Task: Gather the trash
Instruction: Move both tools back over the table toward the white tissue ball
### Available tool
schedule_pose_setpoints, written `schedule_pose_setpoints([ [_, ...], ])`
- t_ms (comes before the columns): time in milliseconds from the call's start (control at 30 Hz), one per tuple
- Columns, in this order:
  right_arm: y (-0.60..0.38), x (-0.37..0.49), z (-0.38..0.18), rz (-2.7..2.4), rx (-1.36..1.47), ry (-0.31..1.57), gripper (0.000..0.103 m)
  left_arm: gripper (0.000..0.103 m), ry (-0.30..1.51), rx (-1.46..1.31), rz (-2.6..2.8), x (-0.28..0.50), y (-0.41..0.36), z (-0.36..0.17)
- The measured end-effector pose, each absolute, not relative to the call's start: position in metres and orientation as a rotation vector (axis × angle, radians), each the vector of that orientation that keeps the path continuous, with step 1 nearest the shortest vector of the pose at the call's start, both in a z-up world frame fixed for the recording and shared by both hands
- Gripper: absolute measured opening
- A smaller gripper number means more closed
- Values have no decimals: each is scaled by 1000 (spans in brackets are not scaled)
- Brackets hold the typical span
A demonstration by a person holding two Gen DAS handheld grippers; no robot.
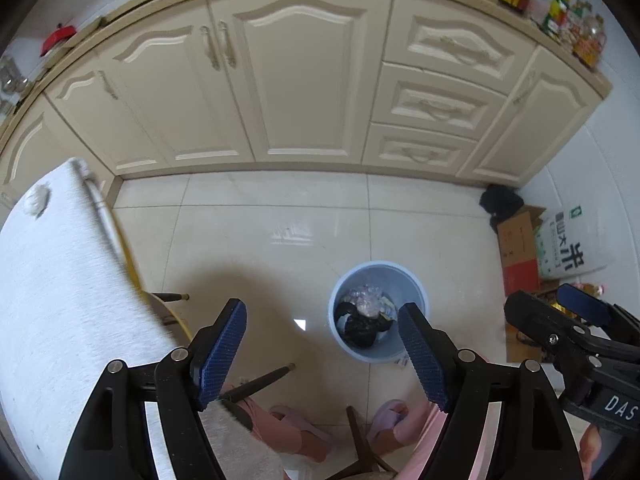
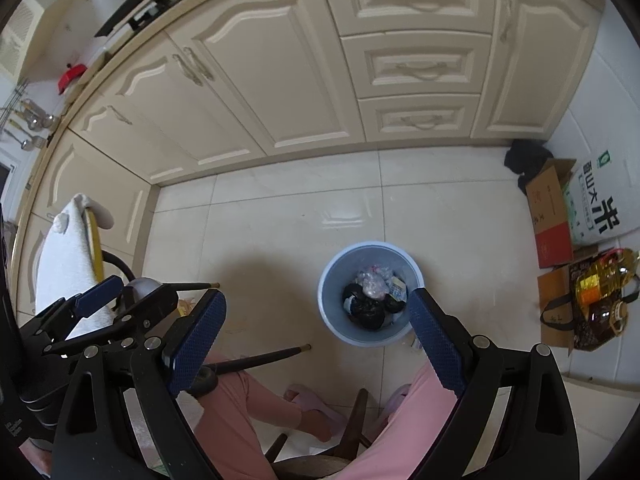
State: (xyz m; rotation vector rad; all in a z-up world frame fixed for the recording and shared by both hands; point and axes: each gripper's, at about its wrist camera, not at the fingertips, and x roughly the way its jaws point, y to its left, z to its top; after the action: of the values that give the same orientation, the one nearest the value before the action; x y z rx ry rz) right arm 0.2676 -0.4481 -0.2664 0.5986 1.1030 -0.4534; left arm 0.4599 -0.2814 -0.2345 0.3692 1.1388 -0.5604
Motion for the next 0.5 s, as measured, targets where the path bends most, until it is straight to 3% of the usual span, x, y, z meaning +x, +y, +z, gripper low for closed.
schedule_pose_setpoints([
  [500, -333, 371, -232, -211, 424, 1099, 94, 82, 1044, 160, -307, 484, -106, -170],
])
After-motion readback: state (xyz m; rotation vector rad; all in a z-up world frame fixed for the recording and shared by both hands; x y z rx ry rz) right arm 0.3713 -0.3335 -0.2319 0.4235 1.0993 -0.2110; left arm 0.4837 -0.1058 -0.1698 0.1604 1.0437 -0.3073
